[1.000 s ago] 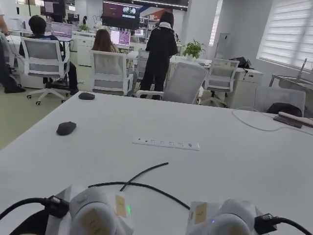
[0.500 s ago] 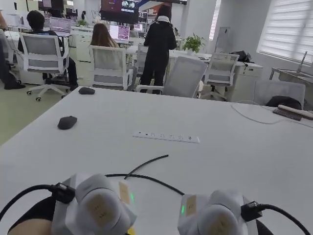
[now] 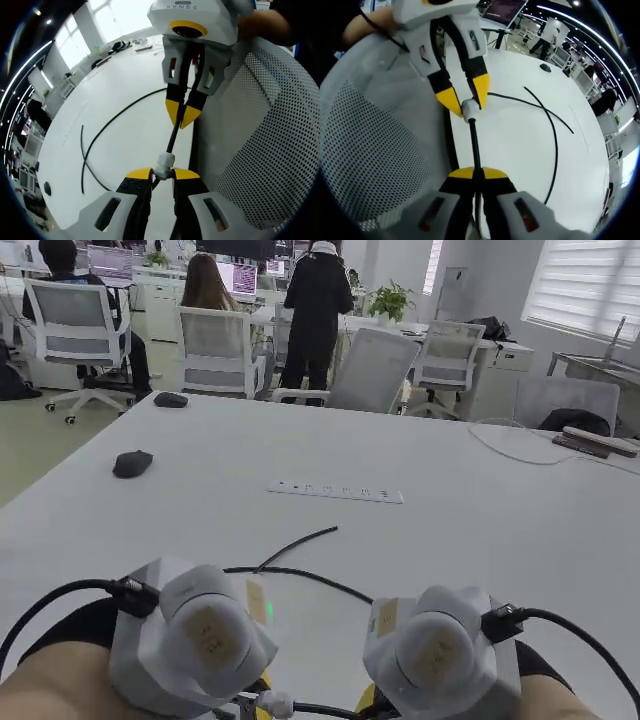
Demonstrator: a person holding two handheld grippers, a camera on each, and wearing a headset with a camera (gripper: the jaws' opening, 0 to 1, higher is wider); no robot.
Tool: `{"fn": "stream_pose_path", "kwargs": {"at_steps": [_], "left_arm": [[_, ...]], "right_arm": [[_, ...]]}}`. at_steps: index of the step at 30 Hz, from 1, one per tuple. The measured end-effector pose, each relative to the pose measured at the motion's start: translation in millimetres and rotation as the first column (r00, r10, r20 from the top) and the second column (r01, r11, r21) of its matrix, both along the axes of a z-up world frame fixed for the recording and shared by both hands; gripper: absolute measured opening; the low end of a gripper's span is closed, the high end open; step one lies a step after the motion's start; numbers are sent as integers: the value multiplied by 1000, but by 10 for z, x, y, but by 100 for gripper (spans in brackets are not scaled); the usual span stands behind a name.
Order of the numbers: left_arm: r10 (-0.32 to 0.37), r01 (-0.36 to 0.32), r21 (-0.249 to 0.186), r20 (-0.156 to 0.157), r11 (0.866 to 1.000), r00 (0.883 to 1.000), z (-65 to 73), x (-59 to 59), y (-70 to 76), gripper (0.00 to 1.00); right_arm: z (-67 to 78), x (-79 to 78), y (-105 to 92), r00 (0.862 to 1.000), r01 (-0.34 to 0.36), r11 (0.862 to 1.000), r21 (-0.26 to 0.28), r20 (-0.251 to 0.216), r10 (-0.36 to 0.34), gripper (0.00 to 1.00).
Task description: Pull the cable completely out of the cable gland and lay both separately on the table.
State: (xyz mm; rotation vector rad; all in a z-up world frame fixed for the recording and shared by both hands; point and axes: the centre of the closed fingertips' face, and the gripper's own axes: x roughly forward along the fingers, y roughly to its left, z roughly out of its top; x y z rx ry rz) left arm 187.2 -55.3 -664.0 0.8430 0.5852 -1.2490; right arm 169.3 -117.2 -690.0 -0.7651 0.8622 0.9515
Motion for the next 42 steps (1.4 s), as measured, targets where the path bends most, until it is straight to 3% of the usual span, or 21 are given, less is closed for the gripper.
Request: {"fn": "stream_pose_path", "kwargs": {"at_steps": [7,9,11,13,15,18,19,20,22,28,34,38,42], "left_arm": [[-3,3,12,13,1000,1000,-3,13,21,16],[-3,2,12,19,1000,1000,5,26,17,16],[-1,1,16,20,1000,1000,-2,33,26,16],[1,-2,37,11,999,1000,-55,20,64,16],[-9,8,49,16,999,1000,-71,1,65,16],[-21,20,42,26,999,999,-37,-7,17,16],[-22,21,38,27,999,999,-31,-6,9,16],[-25,24,34,27,999,999,-26,-7,2,16],[-29,28,38,26,999,999,-39,-16,9,16],[-42,40,46,27,998,999,-56,-28,-28,16],[-44,43,43,21,998,999,-67,-49,-5,16],[-51,50,43,37,998,998,-38,-34,-24,16],[-46,45,27,41,999,998,-4,-35,-34,16]], "right_arm": [[-73,-2,-130,999,39,998,-55,-24,-41,3],[-89,7,-173,1000,23,994,-103,-15,-25,3],[-90,10,-164,999,31,995,-98,-20,-33,6],[-89,11,-173,994,95,993,-66,-40,-97,17],[-69,8,-164,995,88,995,-47,-43,-90,19],[0,38,-56,999,41,999,-6,-5,-41,21],[34,43,14,1000,25,999,26,3,-25,22],[103,27,134,1000,20,995,100,-4,-20,22],[214,21,265,1000,23,980,199,-7,-22,19],[110,-77,246,999,-25,990,137,-26,29,3],[101,-85,250,999,-47,992,119,-10,49,3],[95,-60,233,998,-59,994,92,10,59,3],[111,-50,212,999,-36,994,106,10,35,3]]}}
